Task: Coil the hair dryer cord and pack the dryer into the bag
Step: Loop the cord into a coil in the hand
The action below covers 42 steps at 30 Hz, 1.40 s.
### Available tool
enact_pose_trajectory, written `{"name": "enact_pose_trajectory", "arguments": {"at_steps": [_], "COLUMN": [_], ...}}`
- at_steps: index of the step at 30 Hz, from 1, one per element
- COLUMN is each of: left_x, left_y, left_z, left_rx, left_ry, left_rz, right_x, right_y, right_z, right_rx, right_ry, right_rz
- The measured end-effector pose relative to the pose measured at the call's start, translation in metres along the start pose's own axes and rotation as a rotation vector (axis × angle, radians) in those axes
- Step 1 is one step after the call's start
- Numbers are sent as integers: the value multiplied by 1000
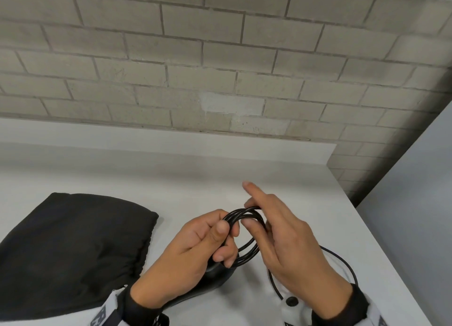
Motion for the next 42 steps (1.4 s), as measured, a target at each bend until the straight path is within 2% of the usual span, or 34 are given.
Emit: {"name": "enact_pose_trajectory", "arguments": {"at_steps": [3,10,14,20,25,29,33,38,42], "left_x": [0,-2,-2,-2,-1,-1,-3,-5,-4], "left_y": [0,1,0,1,2,5,6,6,5], "left_z": [1,1,-2,-8,-6,2,0,-10,-13], "left_rx": [-7,-100,-95,-60,-52,-47,0,-11,68], "left_ry": [-4,-65,-58,-60,-152,-279,-324,-225,-188], "left_rz": [1,-7,-15,-9,-44,-79,-75,-20,-15], "right_x": [3,0,0,3,12,20,20,9,8], "right_y": [2,5,4,7,5,-1,3,8,13], "right_z": [1,8,10,-14,-41,-35,-15,-9,-5], "right_rx": [3,168,184,171,270,341,437,638,592], "right_ry": [19,148,198,1,60,138,38,-261,-288], "right_rz": [-53,-32,-27,22,-100,-108,71,196,283]}}
Point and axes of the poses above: each hand's wrist, its own x-axis towards the middle knuckle, its own z-axis out of the palm, y = z × x, the point moved 2 cm from there along x, towards the middle knuckle, and after that the axes turned 9 degrees about x, right-handed, at the moved point
